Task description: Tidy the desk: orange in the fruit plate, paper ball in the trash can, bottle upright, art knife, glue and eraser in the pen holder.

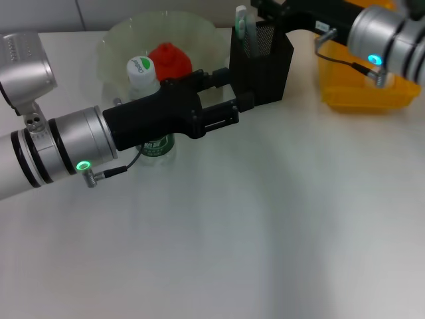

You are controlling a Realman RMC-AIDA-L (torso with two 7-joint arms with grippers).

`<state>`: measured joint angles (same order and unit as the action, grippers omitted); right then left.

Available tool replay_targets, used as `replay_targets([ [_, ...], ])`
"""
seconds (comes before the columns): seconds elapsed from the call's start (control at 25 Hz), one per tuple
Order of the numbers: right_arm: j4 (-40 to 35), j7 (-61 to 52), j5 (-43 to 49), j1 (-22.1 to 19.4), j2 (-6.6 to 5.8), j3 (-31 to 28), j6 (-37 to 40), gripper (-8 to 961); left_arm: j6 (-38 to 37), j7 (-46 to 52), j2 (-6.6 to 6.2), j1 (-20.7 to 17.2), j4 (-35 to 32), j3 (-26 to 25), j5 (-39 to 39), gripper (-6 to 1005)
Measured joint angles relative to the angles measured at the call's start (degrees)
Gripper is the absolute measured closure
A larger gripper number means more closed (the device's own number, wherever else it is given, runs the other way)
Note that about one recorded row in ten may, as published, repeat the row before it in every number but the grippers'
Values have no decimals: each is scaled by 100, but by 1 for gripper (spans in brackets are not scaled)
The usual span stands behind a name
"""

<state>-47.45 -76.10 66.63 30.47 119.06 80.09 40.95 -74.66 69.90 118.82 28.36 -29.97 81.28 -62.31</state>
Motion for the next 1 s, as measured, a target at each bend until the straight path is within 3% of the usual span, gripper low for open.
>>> replay_targets([
  [0.08,-253,-84,16,-226,-18,-31,288,523,-20,-1,0,-1,-27,-5,0,287],
  [0.12,-741,-150,46,-708,-61,-177,883,516,-20,-1,0,-1,-27,-5,0,287],
  [0.16,-741,-150,46,-708,-61,-177,883,508,-20,-1,0,-1,-27,-5,0,287],
  [0.2,-1019,-148,105,-1152,-72,-468,1449,500,-20,-1,0,-1,-27,-5,0,287],
  [0.28,-1071,-148,167,-1311,-73,-649,1689,485,-35,-5,7,-1,-34,-8,2,287],
  [0.32,-1047,-149,505,-1565,-74,-1197,2385,477,-38,-62,23,8,-35,-6,51,287],
  [0.36,-1047,-149,505,-1565,-74,-1197,2385,477,-38,-62,23,8,-35,-6,51,287],
  [0.4,-894,-176,1006,-1698,-80,-1853,3223,478,-60,-87,23,7,-35,16,110,287],
  [0.44,-894,-176,1006,-1698,-80,-1853,3223,478,-60,-87,23,7,-35,16,110,287],
  [0.52,-481,-185,1542,-1777,-133,-2718,4417,479,-60,-87,23,7,-35,16,110,287],
  [0.56,-481,-185,1542,-1777,-133,-2718,4417,479,-60,-87,23,7,-35,16,110,287],
  [0.6,-149,-180,1706,-1768,-188,-3081,4836,480,-295,-288,17,6,-15,39,141,287],
  [0.8,161,63,1943,-1739,-230,-3271,5304,482,-408,-399,26,1,17,57,137,287],
  [1.0,250,217,2072,-1634,-155,-3253,5352,479,-502,-419,23,-32,18,145,119,287],
])
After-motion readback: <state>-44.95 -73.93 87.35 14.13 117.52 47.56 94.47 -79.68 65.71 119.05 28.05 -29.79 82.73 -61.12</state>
